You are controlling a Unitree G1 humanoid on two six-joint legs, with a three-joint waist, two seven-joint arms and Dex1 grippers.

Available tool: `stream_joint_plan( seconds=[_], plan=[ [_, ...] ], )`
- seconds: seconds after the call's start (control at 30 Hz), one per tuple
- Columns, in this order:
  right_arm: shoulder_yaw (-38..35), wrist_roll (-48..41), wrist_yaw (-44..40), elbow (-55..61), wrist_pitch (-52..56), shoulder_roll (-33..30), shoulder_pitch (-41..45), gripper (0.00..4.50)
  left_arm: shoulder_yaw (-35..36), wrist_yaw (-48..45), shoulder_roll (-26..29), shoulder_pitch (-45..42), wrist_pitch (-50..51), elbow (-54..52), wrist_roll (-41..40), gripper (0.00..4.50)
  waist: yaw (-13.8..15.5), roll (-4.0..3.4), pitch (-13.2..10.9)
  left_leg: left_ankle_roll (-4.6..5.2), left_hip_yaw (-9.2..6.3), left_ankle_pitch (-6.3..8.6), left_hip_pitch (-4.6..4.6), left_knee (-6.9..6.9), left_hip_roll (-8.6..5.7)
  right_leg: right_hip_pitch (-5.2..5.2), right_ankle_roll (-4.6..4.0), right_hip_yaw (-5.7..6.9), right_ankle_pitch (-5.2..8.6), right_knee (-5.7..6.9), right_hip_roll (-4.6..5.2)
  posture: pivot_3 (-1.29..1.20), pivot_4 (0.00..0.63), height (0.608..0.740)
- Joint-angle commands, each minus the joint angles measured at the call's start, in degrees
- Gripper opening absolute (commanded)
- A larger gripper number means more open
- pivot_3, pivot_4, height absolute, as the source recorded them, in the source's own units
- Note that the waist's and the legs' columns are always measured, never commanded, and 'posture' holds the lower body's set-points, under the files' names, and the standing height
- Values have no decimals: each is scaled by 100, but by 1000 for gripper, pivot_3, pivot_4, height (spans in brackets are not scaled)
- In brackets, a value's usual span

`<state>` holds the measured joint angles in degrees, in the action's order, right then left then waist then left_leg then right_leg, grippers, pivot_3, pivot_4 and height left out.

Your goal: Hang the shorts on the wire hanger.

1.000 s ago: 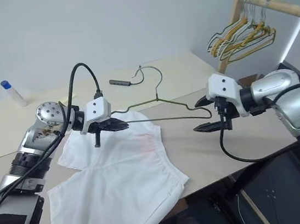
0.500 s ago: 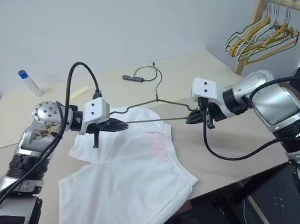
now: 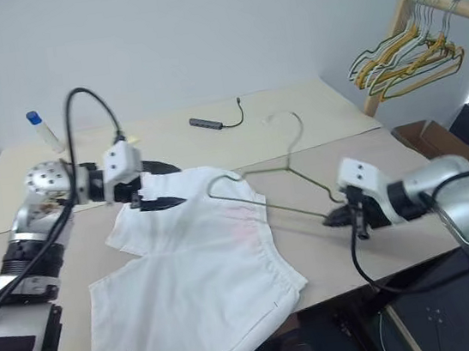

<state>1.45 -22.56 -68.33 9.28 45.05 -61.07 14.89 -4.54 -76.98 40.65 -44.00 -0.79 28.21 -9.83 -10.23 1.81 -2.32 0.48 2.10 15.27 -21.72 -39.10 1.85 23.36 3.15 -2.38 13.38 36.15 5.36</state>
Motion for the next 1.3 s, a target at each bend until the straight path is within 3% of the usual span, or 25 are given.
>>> stream_joint_plan(
  seconds=[0.03, 0.17, 0.33, 0.73, 0.97, 1.3],
  plan=[
    [-1035, -584, 266, 4, 949, 24, -715, 0, 455, -84, 109, 624, 607, -1021, -743, 4463, 2, -3, 2, 1, -1, 0, 1, 0, 0, -3, 0, 0, 0, -1, 1, -180, 0, 740],
    [-1441, -1076, 585, -373, 2104, 326, -1076, 0, 636, -35, 202, 1485, 1519, -2461, -1402, 4463, 7, -3, 3, 3, -5, 3, 10, -1, 4, -13, 0, 0, -4, 2, 1, -173, 0, 740],
    [-1040, -1247, 777, -774, 2704, 642, -859, 0, 666, 262, 238, 2062, 1965, -3414, -1604, 4463, 15, -11, 13, 3, -1, 3, 49, 5, 5, -46, -3, -4, -11, -7, -9, -154, 0, 740],
    [-336, -1844, 342, -698, 3121, 739, -248, 0, 735, 466, 466, 2279, 2285, -3802, -1772, 4463, 166, -27, 23, 21, 4, 14, 48, 9, 1, -52, 3, -8, -7, -27, -12, -108, 0, 740],
    [27, -1905, -112, -700, 2891, 358, -168, 0, 732, 506, 538, 2345, 2295, -3875, -1817, 4463, 333, -27, 23, 20, 38, 14, 48, 9, 1, -51, 2, -6, -7, -27, -12, -96, 0, 740],
    [1011, -1035, -131, -2549, 2211, 1258, 1517, 0, 688, 515, 598, 2270, 2214, -3841, -1737, 4463, 338, -25, 24, 20, 56, 14, 50, 10, 5, -44, -5, -9, -11, -25, -19, -68, 0, 740]
  ],
)
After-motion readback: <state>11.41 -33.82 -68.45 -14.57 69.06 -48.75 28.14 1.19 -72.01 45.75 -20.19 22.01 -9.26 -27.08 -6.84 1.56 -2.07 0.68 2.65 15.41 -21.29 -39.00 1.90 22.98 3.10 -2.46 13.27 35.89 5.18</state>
